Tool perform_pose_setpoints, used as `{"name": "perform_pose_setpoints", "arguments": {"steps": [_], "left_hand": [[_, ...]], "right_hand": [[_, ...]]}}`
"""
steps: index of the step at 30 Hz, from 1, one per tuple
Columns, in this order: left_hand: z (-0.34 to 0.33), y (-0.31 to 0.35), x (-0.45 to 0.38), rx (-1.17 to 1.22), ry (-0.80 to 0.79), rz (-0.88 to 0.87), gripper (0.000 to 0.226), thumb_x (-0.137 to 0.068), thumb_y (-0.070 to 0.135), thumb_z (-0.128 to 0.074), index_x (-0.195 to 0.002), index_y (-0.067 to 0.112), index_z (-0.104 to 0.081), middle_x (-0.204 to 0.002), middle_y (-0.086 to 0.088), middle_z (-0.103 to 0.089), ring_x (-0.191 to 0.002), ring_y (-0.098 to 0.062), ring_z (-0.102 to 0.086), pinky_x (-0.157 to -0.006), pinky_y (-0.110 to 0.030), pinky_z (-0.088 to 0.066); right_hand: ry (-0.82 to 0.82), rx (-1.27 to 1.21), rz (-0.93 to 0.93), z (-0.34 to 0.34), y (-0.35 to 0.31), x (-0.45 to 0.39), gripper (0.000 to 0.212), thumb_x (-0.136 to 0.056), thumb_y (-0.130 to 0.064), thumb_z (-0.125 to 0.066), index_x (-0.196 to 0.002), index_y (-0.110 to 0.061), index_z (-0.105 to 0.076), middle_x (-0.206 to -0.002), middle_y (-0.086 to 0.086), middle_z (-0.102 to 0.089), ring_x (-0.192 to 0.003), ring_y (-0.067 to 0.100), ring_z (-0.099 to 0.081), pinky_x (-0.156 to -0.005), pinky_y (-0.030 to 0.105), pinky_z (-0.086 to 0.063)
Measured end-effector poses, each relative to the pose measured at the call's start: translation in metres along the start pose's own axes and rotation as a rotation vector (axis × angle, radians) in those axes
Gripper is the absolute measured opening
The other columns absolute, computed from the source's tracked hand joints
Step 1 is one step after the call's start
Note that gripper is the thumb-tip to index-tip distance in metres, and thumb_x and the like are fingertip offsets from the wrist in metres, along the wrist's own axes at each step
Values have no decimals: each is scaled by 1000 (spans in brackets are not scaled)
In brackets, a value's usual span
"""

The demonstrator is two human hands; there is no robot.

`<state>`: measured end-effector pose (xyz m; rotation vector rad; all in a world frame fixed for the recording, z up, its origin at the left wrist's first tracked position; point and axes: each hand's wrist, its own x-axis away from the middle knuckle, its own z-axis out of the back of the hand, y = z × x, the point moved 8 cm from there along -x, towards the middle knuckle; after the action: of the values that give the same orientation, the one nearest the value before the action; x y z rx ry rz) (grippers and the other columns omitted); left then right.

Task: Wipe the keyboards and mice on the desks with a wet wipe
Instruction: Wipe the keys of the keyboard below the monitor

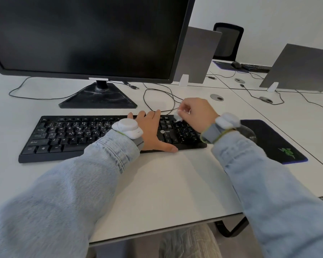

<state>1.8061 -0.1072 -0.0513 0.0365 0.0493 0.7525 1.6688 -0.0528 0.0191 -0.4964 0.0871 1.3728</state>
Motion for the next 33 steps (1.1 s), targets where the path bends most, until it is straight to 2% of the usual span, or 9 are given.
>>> {"name": "perform_pose_setpoints", "arguments": {"steps": [4, 8, 10, 12, 14, 17, 21, 27, 33], "left_hand": [[1, 0, 1, 10, 21, 6, 153, -34, 107, -22, -158, 19, -8, -158, 4, -33, -141, -27, -33, -115, -58, -23], [-2, -2, -2, 18, 12, -3, 151, -41, 109, -31, -159, 19, -6, -159, 4, -31, -143, -28, -31, -117, -59, -21], [-2, -1, -3, 11, 10, -15, 148, -45, 108, -35, -159, 19, -5, -159, 3, -31, -142, -28, -31, -117, -59, -21], [-2, -2, -3, 6, 17, -9, 151, -39, 109, -26, -159, 19, -7, -158, 4, -33, -141, -27, -33, -116, -58, -23], [-2, -2, -3, 6, 29, -3, 153, -35, 108, -19, -159, 19, -7, -158, 4, -33, -141, -27, -33, -116, -57, -23], [-1, -2, -2, 3, 35, 2, 152, -35, 108, -19, -159, 20, -6, -159, 5, -32, -142, -25, -32, -116, -57, -23], [-1, -1, -1, 13, 59, 16, 154, -33, 107, -18, -159, 20, -8, -158, 7, -33, -142, -24, -33, -117, -55, -23], [-1, -2, -1, 37, 43, 14, 154, -33, 107, -19, -159, 21, -6, -159, 8, -31, -143, -23, -30, -117, -56, -21], [-1, -1, 0, 43, 29, 1, 147, -46, 107, -37, -159, 20, -5, -159, 7, -30, -144, -24, -29, -119, -56, -19]], "right_hand": [[-66, -48, -21, -33, -1, -18, 10, -84, -28, -68, -84, -18, -70, -77, -7, -57, -77, 13, -53, -65, 24, -33], [-68, -19, -107, -22, 37, -20, 11, -82, -30, -71, -81, -19, -70, -87, -3, -63, -84, 15, -58, -71, 27, -42], [-64, 14, -162, -15, 58, -18, 9, -83, -29, -69, -81, -20, -69, -84, -6, -59, -83, 15, -56, -66, 25, -36], [-74, 22, -179, -16, 64, -16, 7, -84, -26, -67, -83, -20, -68, -78, -11, -53, -79, 15, -53, -57, 22, -31], [-20, 11, -156, -13, 57, -17, 3, -83, -22, -65, -81, -20, -66, -76, -10, -52, -77, 14, -51, -55, 19, -29], [56, -104, -28, -8, 26, -16, 4, -80, -18, -62, -79, -20, -65, -78, -6, -61, -74, 14, -55, -61, 24, -37], [-106, -55, 65, -30, -8, -11, 9, -84, -20, -61, -87, -19, -69, -81, -6, -64, -74, 12, -56, -61, 23, -36], [-161, 75, -129, -17, 33, -10, 11, -85, -19, -62, -81, -16, -71, -83, -5, -63, -82, 17, -59, -67, 24, -38], [-40, 210, -304, -3, 58, -17, 22, -85, -9, -51, -83, -11, -72, -87, 6, -68, -77, 24, -59, -62, 25, -38]]}}
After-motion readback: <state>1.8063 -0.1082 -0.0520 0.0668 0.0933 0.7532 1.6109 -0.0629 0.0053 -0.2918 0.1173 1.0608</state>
